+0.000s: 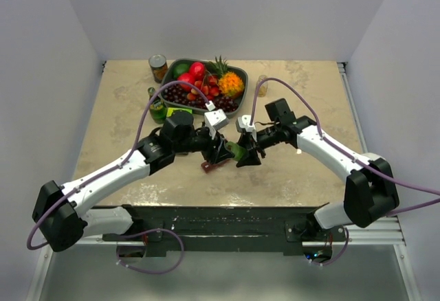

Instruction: Sort the pills into containers

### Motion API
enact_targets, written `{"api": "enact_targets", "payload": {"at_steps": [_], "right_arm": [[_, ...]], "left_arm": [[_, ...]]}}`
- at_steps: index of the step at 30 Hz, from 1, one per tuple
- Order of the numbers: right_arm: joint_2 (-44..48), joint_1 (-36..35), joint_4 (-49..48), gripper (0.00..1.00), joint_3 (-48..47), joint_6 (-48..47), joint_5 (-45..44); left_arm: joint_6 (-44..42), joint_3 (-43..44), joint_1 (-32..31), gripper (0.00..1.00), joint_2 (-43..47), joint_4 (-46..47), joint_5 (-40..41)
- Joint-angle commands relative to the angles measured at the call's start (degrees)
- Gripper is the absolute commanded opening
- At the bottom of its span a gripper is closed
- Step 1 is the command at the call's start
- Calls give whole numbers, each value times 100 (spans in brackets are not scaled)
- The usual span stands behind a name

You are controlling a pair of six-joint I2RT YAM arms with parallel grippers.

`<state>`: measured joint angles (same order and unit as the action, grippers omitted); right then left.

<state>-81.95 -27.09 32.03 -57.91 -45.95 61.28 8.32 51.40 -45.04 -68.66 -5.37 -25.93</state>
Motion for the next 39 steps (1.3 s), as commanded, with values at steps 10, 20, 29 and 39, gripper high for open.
{"api": "enact_targets", "payload": {"at_steps": [10, 20, 29, 39], "right_arm": [[162, 46, -558, 0, -186, 157, 227], [188, 37, -566, 0, -186, 157, 209], [162, 46, -558, 0, -186, 148, 218], [188, 46, -803, 98, -98, 394, -45]], "left_arm": [[539, 46, 83, 99, 811, 203, 185], [847, 98, 83, 84, 47, 317, -69], [961, 46, 65, 44, -156, 440, -228], [1119, 20, 240, 0, 54, -315, 96]]}}
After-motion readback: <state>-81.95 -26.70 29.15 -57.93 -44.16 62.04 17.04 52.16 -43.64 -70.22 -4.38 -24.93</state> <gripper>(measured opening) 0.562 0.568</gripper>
